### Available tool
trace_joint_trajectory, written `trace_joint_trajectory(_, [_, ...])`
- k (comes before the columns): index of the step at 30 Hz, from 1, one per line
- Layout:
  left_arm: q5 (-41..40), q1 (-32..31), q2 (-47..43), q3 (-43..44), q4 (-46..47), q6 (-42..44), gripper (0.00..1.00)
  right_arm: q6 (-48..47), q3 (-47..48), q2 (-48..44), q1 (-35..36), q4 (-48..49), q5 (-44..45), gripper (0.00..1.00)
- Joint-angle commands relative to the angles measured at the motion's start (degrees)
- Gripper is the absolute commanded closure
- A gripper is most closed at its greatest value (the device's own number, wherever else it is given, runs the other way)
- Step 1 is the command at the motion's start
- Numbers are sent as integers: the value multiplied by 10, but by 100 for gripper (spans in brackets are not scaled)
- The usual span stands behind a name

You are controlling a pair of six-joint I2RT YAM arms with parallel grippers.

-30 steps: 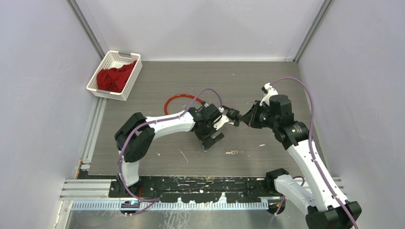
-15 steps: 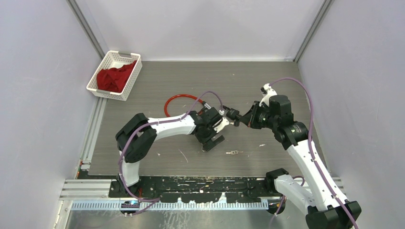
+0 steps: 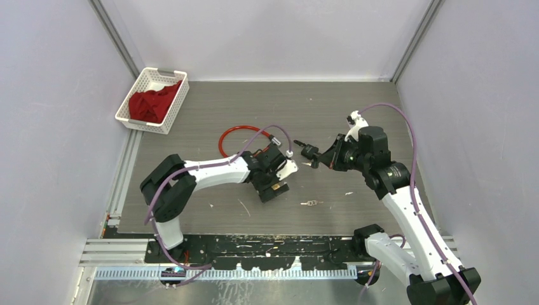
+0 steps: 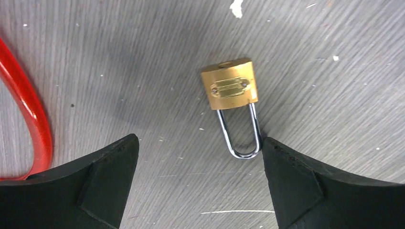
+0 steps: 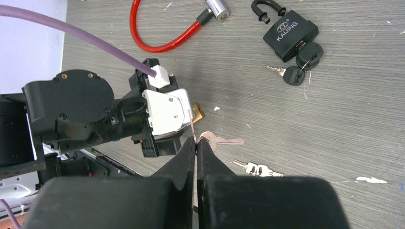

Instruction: Unlock with the key

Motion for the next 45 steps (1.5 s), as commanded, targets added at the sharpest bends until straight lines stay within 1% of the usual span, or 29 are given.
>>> trace_joint_trajectory(1, [-15,22,-11,-11,-3,41,0,7,2,-12,-2,25,-11,99])
trace_joint_trajectory(6, [40,28,-12,-3,-3,44,1,10,0,-17,-2,25,-10,99])
trace_joint_trajectory(11, [66,42,-4,5,8,54,7,10,-2,-22,-2,24,-8,99])
trace_joint_trajectory(14, [67,53,1,10,12,63,9,10,-2,-23,-2,23,-7,99])
trace_joint_trajectory(21, [120,64,-12,26,0,75,9,10,-5,-25,-2,25,-7,99])
trace_joint_trajectory(25, [184,64,-3,39,-21,90,7,11,-8,-27,-2,26,-7,99])
trace_joint_trajectory(26, [221,64,3,41,-28,100,6,11,-9,-28,-3,25,-7,99])
trace_joint_trajectory(29, [278,63,22,55,-53,140,3,9,-11,-30,-3,24,-6,99])
trace_joint_trajectory(32, [302,64,49,80,-76,173,3,8,-10,-30,-2,21,-5,99])
trace_joint_trajectory(35, [312,67,73,104,-92,196,8,7,-8,-31,-3,18,-3,99])
trace_joint_trajectory(39, [316,72,88,115,-87,194,12,4,-6,-33,-2,14,-3,99])
trace_joint_trajectory(40, [317,73,91,116,-87,193,16,4,-6,-34,-3,14,-3,99])
trace_joint_trajectory(45, [321,73,96,112,-88,179,30,1,0,-33,-2,12,-2,99])
